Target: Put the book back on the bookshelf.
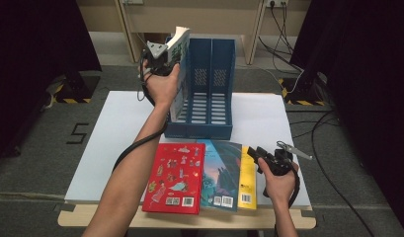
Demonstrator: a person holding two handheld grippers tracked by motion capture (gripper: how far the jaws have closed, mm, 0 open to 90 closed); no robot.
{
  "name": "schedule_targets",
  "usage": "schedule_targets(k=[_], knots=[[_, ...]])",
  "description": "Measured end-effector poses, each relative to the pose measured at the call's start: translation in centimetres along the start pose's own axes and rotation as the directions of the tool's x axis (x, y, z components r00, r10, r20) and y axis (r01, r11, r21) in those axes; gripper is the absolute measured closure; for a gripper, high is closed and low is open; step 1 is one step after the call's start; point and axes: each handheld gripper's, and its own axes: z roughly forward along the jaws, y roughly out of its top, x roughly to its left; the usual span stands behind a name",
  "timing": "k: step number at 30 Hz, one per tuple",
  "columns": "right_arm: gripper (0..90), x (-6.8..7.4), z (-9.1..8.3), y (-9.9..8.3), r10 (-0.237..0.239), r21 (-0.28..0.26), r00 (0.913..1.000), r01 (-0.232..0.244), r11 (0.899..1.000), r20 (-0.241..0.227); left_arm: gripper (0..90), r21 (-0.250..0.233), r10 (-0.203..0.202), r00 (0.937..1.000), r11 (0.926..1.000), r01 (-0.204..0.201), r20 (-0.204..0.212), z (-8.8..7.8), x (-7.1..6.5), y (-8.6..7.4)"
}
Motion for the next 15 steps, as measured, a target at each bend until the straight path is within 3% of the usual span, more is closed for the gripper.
schedule_targets(k=[3,15], knots=[[55.0,0.0,0.0,0.0,0.011,0.004,0.9999,-0.011,1.000,0.000,73.7,0.002,-0.013,0.9999,0.9999,0.013,-0.002,0.4,0.3,-0.3],[55.0,-0.2,0.2,-0.2,-0.009,0.005,1.0000,0.009,1.000,0.003,73.7,-0.008,0.014,0.9999,0.9999,-0.014,-0.006,1.7,0.3,-1.4]])
